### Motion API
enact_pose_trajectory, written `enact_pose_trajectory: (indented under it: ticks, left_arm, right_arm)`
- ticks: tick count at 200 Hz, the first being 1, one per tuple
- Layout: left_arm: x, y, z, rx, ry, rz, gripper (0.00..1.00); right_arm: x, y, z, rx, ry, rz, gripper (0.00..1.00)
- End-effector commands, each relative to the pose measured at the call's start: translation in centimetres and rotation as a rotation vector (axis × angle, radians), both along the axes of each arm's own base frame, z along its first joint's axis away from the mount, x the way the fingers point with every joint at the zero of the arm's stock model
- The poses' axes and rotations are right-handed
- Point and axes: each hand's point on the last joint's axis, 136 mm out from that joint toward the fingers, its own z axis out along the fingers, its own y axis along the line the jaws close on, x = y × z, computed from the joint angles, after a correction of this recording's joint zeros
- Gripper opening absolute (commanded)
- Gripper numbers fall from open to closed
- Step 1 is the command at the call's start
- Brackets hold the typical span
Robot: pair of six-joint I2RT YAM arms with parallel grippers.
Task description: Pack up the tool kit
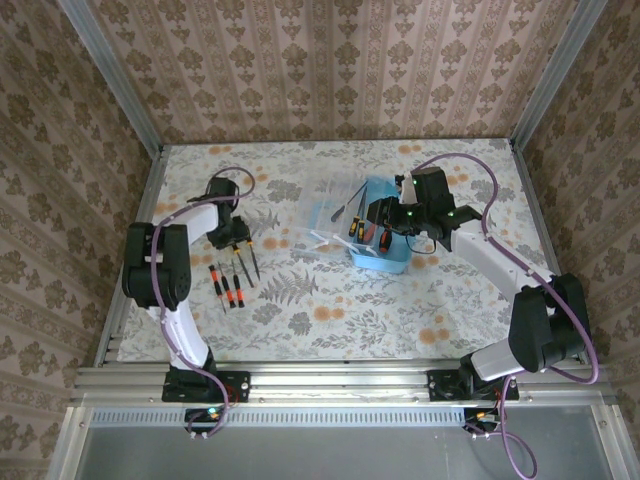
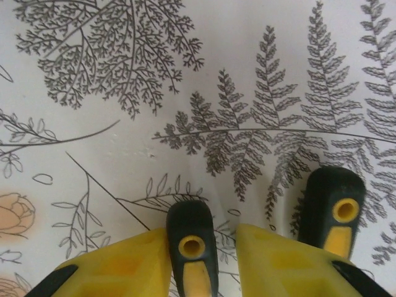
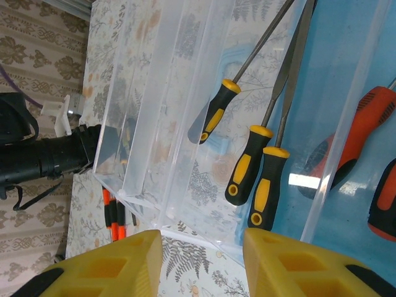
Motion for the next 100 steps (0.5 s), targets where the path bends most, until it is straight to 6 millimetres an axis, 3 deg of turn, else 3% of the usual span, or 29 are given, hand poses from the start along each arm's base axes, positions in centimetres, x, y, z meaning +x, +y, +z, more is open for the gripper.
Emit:
enact_pose_trajectory:
  ticks: [1,23,61,100]
  left_arm:
    - [1.0,-0.8,-0.4,-0.04,-0.006,-0.035,0.3]
    - [0.9,-0.7,-0.4,-0.034,-0.007,-0.034,0.21]
    - [1.2,-0.8,1.5,-0.04,-0.041,-0.04,0.08]
    - [1.3,-1.7,6.3,-0.107,-0.13,-0.05,0.05]
  right_arm:
    - [-0.6,0.0,1.3,0.001,-0.039,0.016,0.41]
    - [-0.7,-0.1,1.4,0.003,-0.041,0.013,0.41]
    - [-0.7,0.0,1.7,0.008,-0.046,0.016,0.41]
    - [-1.0,0.1,1.6,0.001,-0.048,0.036,0.42]
